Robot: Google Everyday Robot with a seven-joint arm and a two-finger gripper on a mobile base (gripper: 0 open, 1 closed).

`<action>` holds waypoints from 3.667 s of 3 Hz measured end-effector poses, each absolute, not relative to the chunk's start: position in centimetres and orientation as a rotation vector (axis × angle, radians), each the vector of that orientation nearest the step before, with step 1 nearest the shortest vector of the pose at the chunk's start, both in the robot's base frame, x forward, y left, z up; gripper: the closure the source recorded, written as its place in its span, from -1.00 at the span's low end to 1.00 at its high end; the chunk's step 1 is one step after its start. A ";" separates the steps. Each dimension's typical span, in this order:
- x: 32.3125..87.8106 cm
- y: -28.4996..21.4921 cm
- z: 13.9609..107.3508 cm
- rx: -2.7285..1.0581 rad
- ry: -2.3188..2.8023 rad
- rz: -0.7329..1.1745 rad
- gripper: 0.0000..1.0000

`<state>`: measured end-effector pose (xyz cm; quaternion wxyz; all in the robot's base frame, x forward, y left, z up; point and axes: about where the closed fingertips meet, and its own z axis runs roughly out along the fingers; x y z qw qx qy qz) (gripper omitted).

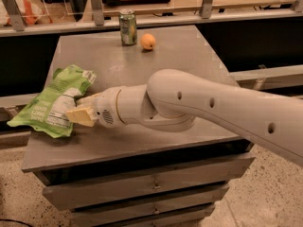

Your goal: Move green rice chip bag near orange

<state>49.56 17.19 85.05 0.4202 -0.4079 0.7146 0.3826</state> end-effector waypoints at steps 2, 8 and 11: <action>50.0 17.2 85.1 -1.020 1.803 0.934 1.00; 61.7 1.0 88.1 -0.590 1.843 0.350 1.00; 64.8 -5.9 87.0 -0.368 1.871 0.079 1.00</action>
Offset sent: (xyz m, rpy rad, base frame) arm 0.0121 -0.0027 -0.0035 -0.0227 0.0024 -0.0344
